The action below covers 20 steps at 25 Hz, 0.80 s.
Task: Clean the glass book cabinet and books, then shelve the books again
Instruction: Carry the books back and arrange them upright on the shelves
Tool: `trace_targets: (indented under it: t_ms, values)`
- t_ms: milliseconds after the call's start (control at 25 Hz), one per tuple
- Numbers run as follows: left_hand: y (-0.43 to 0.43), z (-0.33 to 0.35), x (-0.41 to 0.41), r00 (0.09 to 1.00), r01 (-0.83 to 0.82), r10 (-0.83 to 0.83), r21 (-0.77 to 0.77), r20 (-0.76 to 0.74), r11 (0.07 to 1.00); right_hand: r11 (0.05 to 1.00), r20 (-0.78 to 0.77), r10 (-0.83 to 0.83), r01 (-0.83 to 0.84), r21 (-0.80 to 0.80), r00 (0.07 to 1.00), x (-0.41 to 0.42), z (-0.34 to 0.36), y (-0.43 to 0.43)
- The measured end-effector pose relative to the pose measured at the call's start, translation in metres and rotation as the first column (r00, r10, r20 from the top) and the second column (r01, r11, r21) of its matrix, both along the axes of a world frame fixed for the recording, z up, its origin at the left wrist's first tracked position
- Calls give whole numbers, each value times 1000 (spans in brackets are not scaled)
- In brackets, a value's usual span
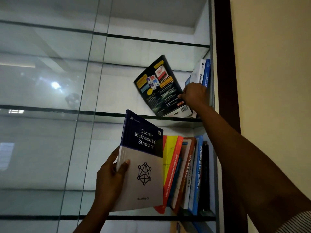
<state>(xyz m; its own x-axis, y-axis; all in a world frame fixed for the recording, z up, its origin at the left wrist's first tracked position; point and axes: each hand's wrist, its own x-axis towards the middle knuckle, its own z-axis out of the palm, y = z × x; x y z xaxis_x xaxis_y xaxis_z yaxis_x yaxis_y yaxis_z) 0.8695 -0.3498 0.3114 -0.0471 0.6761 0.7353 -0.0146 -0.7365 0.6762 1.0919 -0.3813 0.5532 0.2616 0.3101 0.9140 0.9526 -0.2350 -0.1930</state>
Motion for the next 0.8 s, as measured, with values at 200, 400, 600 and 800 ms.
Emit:
trace_targets:
  t_ms: [200,400,600,800]
  values:
    - [0,1,0,1000,26,-26,-8,10,1000,992,-164,26,-5,125,986,18,-12,-5]
    - [-2,0,1,999,45,-45,-6,25,999,989,-269,-22,59,132,963,12,-14,-4]
    - [-3,0,3,999,38,-37,-13,20,999,991,-175,-85,101,86,981,7,-21,-13]
    - [-23,-5,-9,999,25,-24,-11,49,1000,955,-239,289,-263,139,927,-29,-66,-51]
